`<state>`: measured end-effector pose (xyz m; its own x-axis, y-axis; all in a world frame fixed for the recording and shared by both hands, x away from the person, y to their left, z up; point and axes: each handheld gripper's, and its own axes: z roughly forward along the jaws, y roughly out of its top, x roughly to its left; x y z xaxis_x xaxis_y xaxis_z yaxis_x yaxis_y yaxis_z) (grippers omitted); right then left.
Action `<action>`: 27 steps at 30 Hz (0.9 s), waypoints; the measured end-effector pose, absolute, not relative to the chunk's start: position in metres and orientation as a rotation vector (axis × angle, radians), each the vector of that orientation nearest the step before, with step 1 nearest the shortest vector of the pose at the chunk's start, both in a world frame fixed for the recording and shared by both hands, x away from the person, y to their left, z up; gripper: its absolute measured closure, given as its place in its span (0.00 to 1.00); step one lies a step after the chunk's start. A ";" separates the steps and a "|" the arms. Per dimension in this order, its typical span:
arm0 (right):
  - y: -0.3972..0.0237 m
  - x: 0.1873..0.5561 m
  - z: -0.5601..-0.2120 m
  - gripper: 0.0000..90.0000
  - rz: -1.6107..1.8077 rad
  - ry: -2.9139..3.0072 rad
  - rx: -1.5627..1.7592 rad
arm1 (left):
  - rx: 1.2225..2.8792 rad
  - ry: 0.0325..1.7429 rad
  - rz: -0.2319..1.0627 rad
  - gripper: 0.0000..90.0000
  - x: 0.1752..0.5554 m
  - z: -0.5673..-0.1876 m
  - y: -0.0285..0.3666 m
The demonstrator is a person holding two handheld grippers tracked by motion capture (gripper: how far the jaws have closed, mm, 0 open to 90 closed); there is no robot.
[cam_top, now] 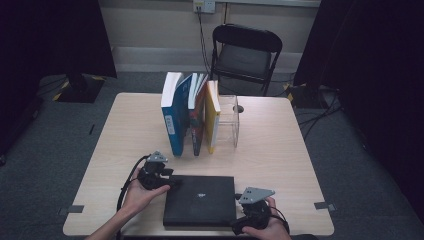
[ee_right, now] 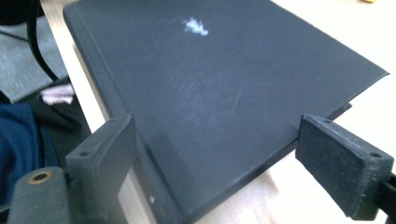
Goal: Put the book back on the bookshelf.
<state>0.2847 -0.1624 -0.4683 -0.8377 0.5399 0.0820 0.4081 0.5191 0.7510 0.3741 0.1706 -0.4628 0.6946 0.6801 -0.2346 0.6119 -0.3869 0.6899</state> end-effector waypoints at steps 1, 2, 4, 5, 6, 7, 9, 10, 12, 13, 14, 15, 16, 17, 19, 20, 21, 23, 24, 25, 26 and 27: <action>-0.163 0.284 -0.469 0.14 1.216 2.591 0.810 | 2.104 0.987 0.108 0.45 0.375 -0.464 0.171; -0.163 0.284 -0.469 0.14 1.216 2.594 0.812 | 2.101 0.989 0.096 0.43 0.376 -0.464 0.171; -0.163 0.285 -0.469 0.14 1.221 2.598 0.809 | 2.093 0.982 0.091 0.43 0.378 -0.466 0.170; -0.164 0.285 -0.470 0.14 1.225 2.599 0.806 | 2.093 0.981 0.088 0.43 0.379 -0.466 0.169; -0.164 0.285 -0.469 0.14 1.224 2.595 0.802 | 2.092 0.978 0.090 0.43 0.379 -0.466 0.169; -0.164 0.284 -0.469 0.14 1.223 2.593 0.801 | 2.090 0.978 0.093 0.43 0.379 -0.466 0.169; -0.164 0.284 -0.469 0.14 1.222 2.593 0.793 | 2.085 0.979 0.096 0.43 0.379 -0.466 0.167; -0.164 0.284 -0.469 0.15 1.223 2.594 0.789 | 2.089 0.972 0.088 0.43 0.380 -0.466 0.168; -0.164 0.282 -0.469 0.14 1.216 2.599 0.783 | 2.077 0.976 0.077 0.43 0.381 -0.467 0.168; -0.163 0.282 -0.469 0.14 1.208 2.605 0.785 | 2.079 0.976 0.072 0.43 0.382 -0.467 0.168; -0.163 0.281 -0.470 0.14 1.198 2.607 0.798 | 2.073 0.991 0.070 0.43 0.381 -0.467 0.167; -0.164 0.279 -0.470 0.14 1.177 2.612 0.799 | 2.064 1.010 0.065 0.43 0.381 -0.468 0.167; -0.164 0.276 -0.471 0.15 1.156 2.618 0.793 | 2.060 1.018 0.057 0.43 0.380 -0.468 0.166; -0.164 0.274 -0.472 0.17 1.140 2.618 0.792 | 2.065 1.012 0.066 0.44 0.380 -0.467 0.165; -0.164 0.272 -0.472 0.17 1.107 2.616 0.792 | 2.072 0.993 0.061 0.45 0.381 -0.467 0.165; -0.164 0.273 -0.473 0.17 1.106 2.621 0.796 | 2.074 0.986 0.060 0.45 0.381 -0.467 0.165; -0.165 0.276 -0.473 0.19 1.119 2.649 0.816 | 2.077 0.982 0.058 0.46 0.381 -0.467 0.165; -0.166 0.281 -0.474 0.22 1.148 2.693 0.818 | 2.081 0.973 0.056 0.46 0.381 -0.467 0.166; -0.166 0.281 -0.474 0.22 1.147 2.692 0.811 | 2.083 0.976 0.056 0.46 0.380 -0.467 0.167; -0.166 0.282 -0.473 0.22 1.143 2.698 0.802 | 2.084 0.973 0.055 0.46 0.380 -0.467 0.167; -0.166 0.283 -0.473 0.22 1.145 2.702 0.802 | 2.087 0.971 0.057 0.46 0.380 -0.466 0.168; -0.166 0.284 -0.473 0.22 1.142 2.705 0.799 | 2.091 0.970 0.064 0.46 0.379 -0.466 0.168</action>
<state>0.2837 -0.1658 -0.4731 -0.8575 0.5027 0.1092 0.4290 0.5816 0.6911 0.3793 0.1679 -0.4660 0.7033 0.6577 -0.2698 0.6164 -0.3751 0.6923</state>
